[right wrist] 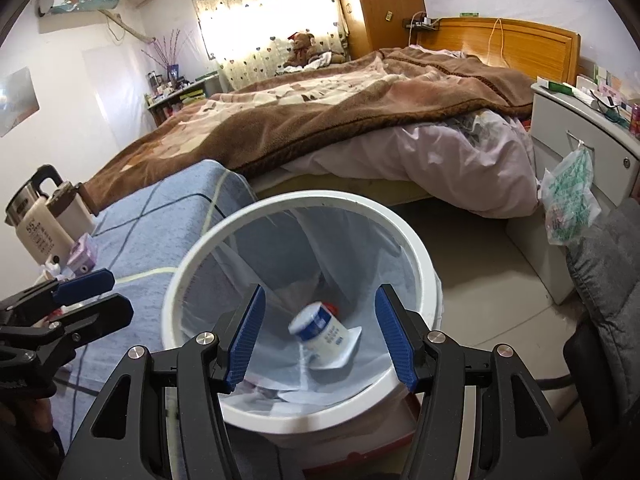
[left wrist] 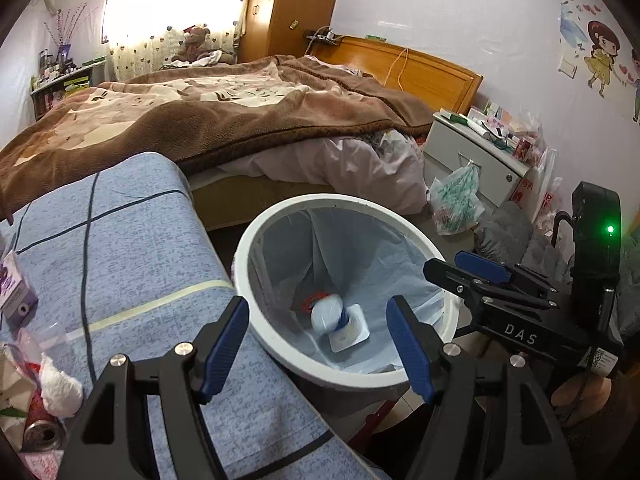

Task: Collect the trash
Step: 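Withdraw both open tools from the bin back toward the table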

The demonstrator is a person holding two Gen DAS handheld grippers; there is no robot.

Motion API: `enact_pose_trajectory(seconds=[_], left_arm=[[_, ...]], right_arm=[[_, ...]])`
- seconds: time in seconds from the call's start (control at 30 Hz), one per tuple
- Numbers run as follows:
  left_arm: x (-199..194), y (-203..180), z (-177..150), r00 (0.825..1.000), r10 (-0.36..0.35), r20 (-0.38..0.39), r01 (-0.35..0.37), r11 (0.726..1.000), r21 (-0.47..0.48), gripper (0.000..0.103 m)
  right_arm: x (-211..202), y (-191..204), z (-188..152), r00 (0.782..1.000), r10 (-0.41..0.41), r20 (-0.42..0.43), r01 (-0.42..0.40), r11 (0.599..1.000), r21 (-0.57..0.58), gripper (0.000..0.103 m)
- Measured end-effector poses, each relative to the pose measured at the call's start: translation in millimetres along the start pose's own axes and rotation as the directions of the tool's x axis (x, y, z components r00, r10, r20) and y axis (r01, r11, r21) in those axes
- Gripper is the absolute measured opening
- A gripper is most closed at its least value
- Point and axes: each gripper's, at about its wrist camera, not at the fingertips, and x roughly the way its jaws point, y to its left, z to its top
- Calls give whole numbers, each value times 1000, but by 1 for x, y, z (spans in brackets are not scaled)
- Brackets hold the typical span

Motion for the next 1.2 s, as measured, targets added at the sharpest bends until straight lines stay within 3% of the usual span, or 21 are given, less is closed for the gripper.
enact_pose_trajectory(seconds=[0.37, 0.53, 0.63, 0.93, 1.2], left_arm=[[-43, 14, -14, 997, 40, 69, -38, 999, -31, 74], [-64, 32, -30, 992, 89, 94, -83, 994, -68, 74], [-80, 45, -41, 981, 151, 121, -141, 986, -92, 74], [-131, 91, -82, 952, 263, 157, -226, 948, -223, 74], [-162, 123, -111, 924, 355, 143, -303, 907, -291, 75]], right_arm=[[-23, 29, -5, 998, 38, 42, -37, 999, -36, 58], [-28, 48, -10, 996, 72, 43, -69, 996, -59, 58], [-29, 62, -15, 994, 99, 39, -96, 993, -71, 58], [-30, 112, -30, 982, 189, 16, -184, 970, -156, 58], [-22, 158, -46, 960, 276, -38, -278, 935, -222, 58]])
